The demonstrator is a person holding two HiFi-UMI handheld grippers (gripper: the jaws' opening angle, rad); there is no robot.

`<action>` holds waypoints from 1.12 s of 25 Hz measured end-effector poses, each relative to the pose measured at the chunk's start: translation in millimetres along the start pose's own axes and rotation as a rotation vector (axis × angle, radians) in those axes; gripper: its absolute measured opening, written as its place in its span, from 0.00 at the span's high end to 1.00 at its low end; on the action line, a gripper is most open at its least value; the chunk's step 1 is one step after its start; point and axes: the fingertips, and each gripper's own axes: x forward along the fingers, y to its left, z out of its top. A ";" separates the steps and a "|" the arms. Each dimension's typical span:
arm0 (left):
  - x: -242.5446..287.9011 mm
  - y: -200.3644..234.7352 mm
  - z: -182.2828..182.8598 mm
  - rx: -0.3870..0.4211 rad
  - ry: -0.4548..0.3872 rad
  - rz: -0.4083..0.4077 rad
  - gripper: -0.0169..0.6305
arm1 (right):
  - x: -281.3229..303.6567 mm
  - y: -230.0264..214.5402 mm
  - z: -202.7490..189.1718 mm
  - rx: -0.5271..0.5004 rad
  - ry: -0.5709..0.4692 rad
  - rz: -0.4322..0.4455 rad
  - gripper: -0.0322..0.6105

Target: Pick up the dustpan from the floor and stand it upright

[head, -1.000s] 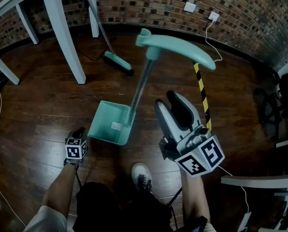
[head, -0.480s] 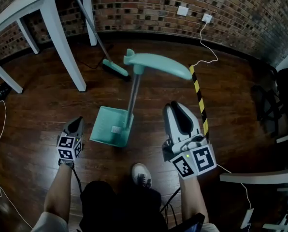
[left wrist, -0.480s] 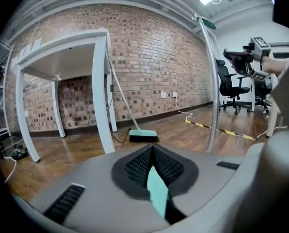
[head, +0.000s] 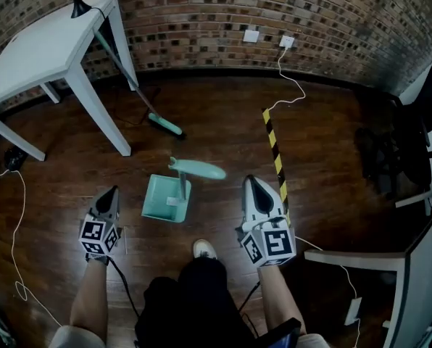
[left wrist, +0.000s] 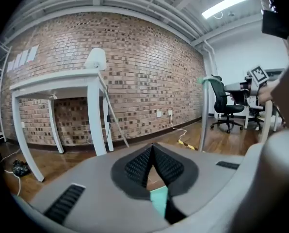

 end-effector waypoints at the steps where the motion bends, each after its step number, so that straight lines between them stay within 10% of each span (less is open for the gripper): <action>1: -13.1 -3.0 20.0 0.000 0.012 -0.004 0.95 | -5.9 0.1 18.3 0.003 0.012 -0.018 0.98; 15: -237.8 -49.3 385.2 0.056 -0.155 -0.042 0.96 | -128.9 79.9 340.7 0.007 0.006 -0.019 0.98; 28: -363.2 -126.4 503.5 0.010 -0.300 -0.085 0.95 | -226.6 107.8 495.1 0.079 -0.138 0.019 0.98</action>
